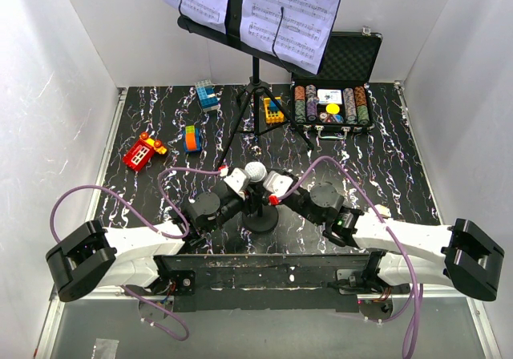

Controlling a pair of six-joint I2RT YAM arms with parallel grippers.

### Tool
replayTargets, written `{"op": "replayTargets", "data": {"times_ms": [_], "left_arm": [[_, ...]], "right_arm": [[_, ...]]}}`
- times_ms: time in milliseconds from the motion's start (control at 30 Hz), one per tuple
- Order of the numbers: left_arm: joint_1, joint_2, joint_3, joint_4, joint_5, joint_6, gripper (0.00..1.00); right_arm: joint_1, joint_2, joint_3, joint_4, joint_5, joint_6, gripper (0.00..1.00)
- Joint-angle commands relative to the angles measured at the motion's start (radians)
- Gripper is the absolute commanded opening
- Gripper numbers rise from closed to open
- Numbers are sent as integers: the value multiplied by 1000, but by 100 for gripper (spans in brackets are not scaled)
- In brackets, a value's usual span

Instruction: Pack up the instrument practice props

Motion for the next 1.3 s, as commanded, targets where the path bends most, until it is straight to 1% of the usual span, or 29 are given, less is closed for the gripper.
{"op": "replayTargets", "data": {"times_ms": [0,133,333,600,1000,1100,1167,1200,1267], "left_arm": [[-33,19,-56,-212,54,-58,0],[-33,20,-54,-219,37,-62,0],[-33,15,-57,-223,7,-67,0],[-34,36,-48,-228,3,-64,0],[-36,50,-36,-237,-1,-64,0],[-36,58,-29,-242,8,-61,0],[-36,56,-23,-248,14,-59,0],[-36,47,-19,-255,14,-59,2],[-36,26,-11,-275,14,-68,13]], "right_arm": [[-23,-11,82,58,88,5,1],[-24,-24,102,52,212,-4,1],[-24,-57,105,83,375,-84,1],[-26,-104,102,81,484,-155,1],[-27,-125,92,153,613,-274,1],[-27,-160,95,87,608,-230,1],[-27,-195,118,-26,609,-132,1],[-27,-212,138,-116,611,-79,1],[-27,-254,164,-263,605,21,1]]}}
